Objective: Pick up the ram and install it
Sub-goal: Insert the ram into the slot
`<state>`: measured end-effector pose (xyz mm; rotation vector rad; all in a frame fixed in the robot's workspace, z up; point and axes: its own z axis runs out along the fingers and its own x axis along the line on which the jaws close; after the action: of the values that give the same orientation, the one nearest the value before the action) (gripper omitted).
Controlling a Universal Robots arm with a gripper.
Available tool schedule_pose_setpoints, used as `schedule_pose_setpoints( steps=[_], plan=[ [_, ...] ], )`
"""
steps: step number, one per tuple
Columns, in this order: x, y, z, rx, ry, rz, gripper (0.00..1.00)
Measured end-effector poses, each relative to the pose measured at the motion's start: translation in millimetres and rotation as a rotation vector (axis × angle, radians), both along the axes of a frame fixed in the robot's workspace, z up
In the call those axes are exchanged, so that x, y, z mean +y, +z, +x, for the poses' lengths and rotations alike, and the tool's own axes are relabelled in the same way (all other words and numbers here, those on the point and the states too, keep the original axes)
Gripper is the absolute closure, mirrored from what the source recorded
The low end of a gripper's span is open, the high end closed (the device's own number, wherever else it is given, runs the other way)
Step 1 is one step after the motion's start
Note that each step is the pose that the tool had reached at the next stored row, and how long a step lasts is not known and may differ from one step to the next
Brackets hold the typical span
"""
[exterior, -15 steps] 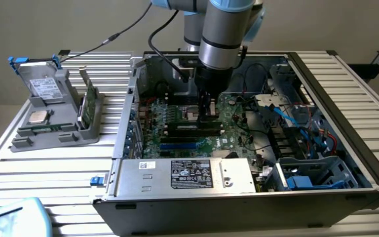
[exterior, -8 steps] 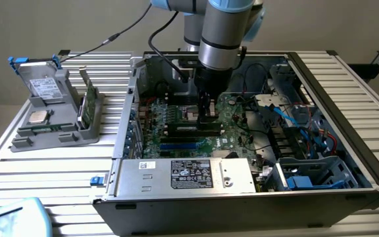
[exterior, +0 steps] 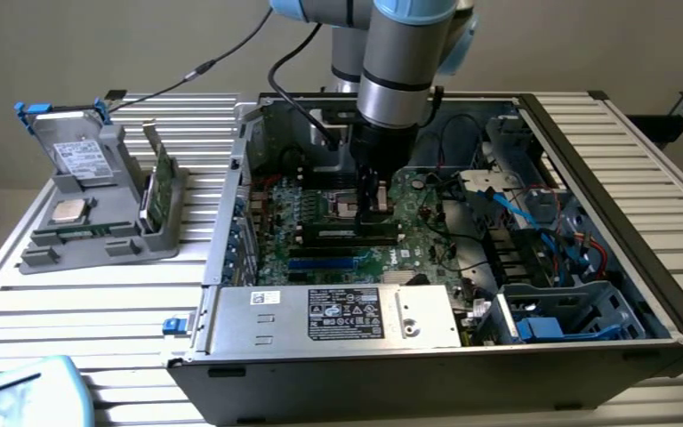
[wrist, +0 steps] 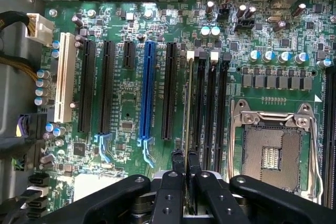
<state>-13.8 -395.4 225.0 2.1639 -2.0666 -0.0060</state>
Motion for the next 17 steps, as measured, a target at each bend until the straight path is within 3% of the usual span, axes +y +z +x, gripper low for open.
schedule_pose_setpoints(
  steps=[3,17],
  plan=[
    [0.2,-0.5,0.0,0.0000,0.000,-0.0024,0.86],
    [2.5,-0.6,-1.0,-0.0001,-0.006,-0.0024,0.86]
  ],
)
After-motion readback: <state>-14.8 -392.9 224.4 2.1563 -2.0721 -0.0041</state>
